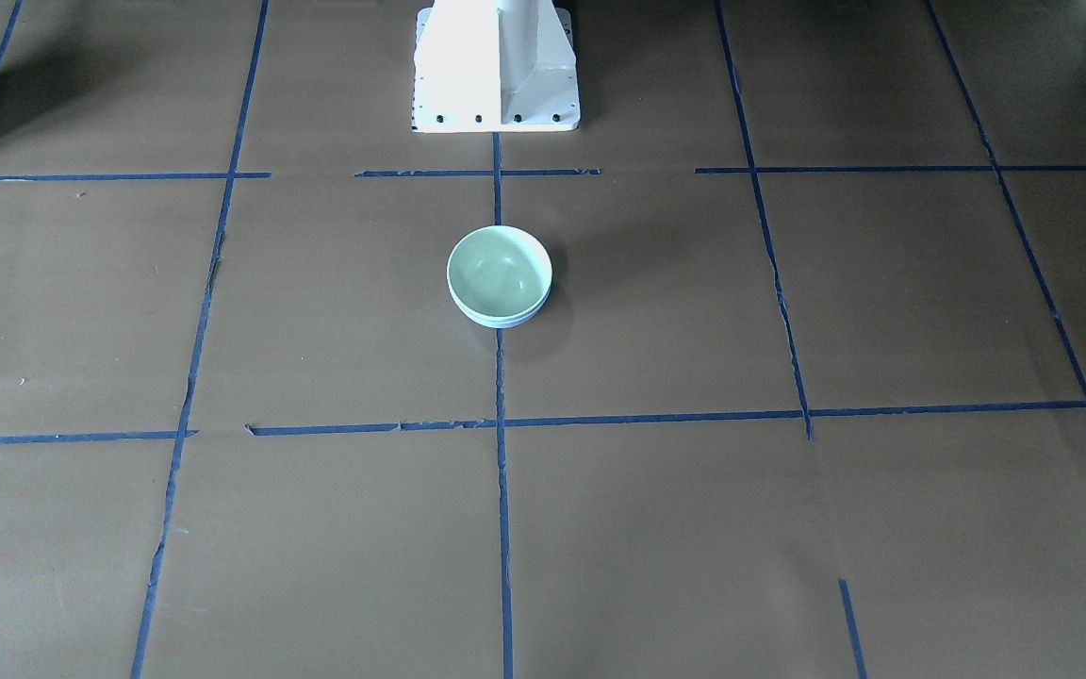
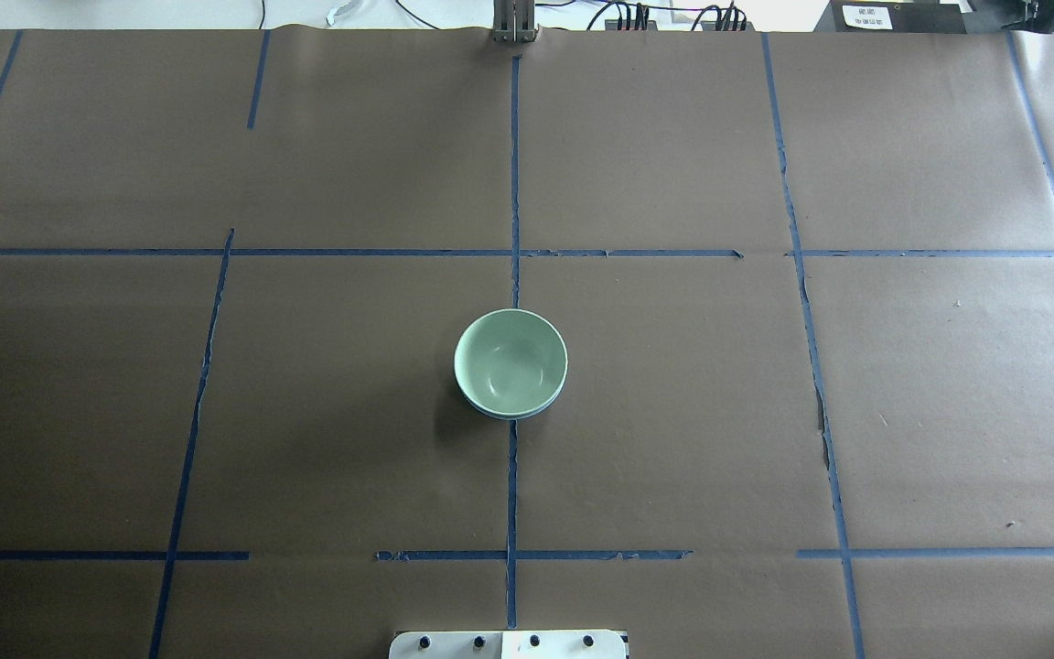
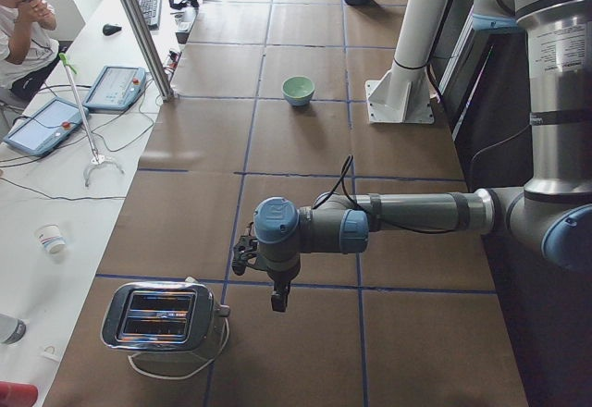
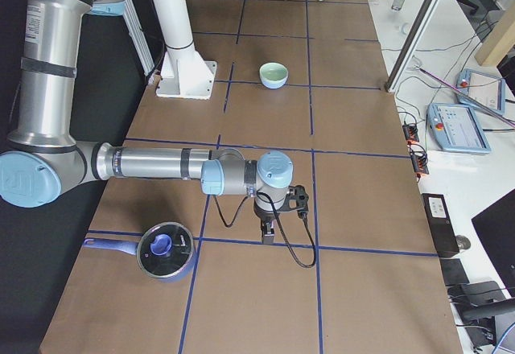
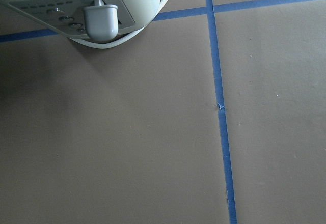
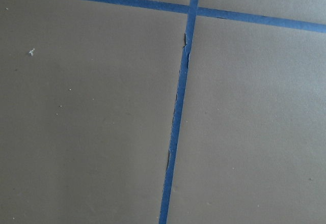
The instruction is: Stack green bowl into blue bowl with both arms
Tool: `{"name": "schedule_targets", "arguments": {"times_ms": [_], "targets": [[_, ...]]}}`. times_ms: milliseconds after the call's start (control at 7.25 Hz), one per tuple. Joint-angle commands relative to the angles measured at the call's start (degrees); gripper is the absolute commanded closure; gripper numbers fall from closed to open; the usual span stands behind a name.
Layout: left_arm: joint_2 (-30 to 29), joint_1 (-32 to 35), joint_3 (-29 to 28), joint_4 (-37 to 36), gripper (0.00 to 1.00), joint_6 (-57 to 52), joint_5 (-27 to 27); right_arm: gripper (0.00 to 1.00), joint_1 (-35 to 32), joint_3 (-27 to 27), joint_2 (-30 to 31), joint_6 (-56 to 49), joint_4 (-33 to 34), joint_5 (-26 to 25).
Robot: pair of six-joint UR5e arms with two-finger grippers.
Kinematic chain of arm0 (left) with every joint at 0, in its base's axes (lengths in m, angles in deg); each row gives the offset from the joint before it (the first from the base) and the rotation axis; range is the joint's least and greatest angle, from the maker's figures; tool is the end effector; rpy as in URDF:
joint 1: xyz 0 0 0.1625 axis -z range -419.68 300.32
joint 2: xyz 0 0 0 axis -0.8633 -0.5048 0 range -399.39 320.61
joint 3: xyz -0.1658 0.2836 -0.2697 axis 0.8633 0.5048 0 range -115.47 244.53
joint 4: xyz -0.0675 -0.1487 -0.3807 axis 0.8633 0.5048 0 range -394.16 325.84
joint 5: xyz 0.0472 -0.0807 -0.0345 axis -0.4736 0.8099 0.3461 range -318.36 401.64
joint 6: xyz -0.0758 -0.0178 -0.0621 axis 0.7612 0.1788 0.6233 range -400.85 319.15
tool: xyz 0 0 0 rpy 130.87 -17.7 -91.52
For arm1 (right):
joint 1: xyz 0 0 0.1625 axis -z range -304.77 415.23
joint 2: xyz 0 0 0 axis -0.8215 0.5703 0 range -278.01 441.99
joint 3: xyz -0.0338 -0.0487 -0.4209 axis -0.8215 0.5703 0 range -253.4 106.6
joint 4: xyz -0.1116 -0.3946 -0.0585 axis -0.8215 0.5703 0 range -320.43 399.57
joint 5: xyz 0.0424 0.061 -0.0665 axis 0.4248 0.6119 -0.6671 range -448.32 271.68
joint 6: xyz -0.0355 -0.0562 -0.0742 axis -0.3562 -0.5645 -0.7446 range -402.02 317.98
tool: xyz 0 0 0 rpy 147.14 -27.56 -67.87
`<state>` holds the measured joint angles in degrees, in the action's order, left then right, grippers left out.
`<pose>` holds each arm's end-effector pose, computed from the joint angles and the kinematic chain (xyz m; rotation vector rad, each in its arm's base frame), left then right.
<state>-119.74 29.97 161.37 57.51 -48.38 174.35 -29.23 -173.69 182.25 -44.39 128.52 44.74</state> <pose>-0.0632 -0.4191 0.6758 0.0280 0.7457 0.1237 0.0248 -0.4219 0.6515 -0.0029 -0.7525 -0.1386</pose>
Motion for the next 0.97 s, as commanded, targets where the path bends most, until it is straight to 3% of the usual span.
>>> {"name": "schedule_targets", "arguments": {"times_ms": [0,828], "targets": [[0.0,-0.2,0.1,0.0,0.00,0.1,0.1,0.00,0.0,0.0,0.1,0.0,0.0,0.0],[-0.1,-0.5,0.6,0.0,0.00,0.1,0.1,0.00,0.1,0.0,0.0,-0.3,-0.1,-0.1]]}}
